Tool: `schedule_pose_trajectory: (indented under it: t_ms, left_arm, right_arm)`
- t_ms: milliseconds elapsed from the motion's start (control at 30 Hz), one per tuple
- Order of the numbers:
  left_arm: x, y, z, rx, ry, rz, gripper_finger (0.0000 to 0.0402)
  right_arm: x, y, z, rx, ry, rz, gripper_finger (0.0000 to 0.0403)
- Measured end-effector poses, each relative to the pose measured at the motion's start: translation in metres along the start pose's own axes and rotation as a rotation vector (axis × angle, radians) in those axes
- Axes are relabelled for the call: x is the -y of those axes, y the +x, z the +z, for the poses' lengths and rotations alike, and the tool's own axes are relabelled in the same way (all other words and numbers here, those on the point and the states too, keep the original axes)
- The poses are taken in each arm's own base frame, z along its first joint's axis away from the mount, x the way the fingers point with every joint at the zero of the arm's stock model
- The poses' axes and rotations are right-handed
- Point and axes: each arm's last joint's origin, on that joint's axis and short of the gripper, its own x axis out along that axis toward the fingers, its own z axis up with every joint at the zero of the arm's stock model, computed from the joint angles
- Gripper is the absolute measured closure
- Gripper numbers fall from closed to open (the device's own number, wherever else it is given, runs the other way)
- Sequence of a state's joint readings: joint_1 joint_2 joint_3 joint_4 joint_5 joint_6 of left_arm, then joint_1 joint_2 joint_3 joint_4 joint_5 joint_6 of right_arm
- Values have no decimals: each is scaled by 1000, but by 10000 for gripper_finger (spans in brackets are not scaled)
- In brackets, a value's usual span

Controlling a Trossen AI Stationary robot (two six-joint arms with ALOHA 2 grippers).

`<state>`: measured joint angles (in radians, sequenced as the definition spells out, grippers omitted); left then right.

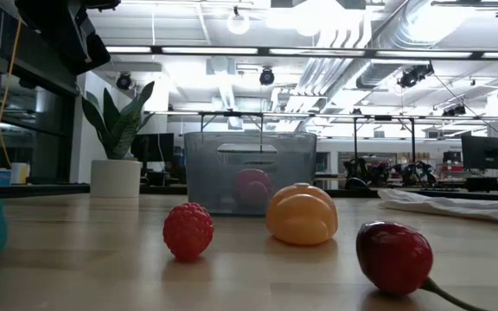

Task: Pick and placing Produce into tupperware
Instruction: Put the red cherry into the transparent black bin

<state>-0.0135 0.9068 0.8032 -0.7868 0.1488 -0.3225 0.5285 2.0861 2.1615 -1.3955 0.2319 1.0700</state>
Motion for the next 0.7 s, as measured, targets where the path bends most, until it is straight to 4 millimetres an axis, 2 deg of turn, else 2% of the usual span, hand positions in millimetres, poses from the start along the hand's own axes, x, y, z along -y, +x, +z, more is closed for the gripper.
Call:
schedule_pose_trajectory:
  t_ms: [233, 700]
  left_arm:
    - [0, 0, 0, 0, 0, 0, 399]
    - [0, 0, 0, 1, 0, -1, 399]
  right_arm:
    - [7, -51, 14, 70, -34, 87, 295]
    - [72, -130, 27, 233, 11, 201, 295]
